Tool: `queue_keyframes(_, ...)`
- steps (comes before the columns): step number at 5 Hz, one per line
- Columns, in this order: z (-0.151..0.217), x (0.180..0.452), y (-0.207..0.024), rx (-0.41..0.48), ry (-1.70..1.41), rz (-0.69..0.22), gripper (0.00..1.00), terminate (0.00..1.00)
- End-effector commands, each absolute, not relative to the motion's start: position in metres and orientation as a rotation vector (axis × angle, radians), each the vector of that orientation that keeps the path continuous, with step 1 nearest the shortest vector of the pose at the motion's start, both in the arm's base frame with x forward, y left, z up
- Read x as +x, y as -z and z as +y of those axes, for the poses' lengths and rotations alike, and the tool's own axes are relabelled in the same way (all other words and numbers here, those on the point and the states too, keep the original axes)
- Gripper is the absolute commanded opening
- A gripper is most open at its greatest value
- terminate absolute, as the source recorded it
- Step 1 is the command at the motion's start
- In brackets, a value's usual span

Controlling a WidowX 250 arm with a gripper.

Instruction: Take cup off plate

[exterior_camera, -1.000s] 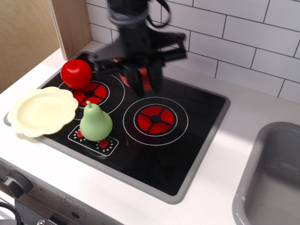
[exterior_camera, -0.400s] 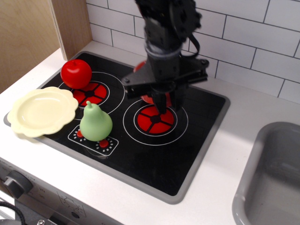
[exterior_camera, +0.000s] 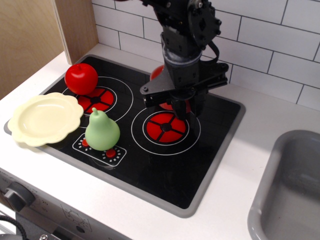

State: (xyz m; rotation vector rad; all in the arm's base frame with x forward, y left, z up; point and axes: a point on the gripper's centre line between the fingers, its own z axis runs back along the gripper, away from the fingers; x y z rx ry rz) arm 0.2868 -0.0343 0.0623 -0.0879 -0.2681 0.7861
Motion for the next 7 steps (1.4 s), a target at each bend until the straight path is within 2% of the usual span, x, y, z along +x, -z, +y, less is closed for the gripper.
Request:
queue_keyframes(1,-0.034,0.291,-0.089,-0.105,-0.787,-0.302,1.0,0.0)
queue_keyframes(2,-0.035,0.287,-0.107,-0.09,-0.783,-0.299,1.0,0.0)
queue_keyframes(4,-0.039,0.274,-0.143,-0.146,-0.734,-0.268,1.0,0.0)
queue_keyframes(6,-0.039,0.274,-0.143,-0.146,-0.734,-0.268,1.0,0.0)
queue_keyframes(7,-0.039,0.274,-0.143,-0.146,-0.734,-0.268,1.0,1.0)
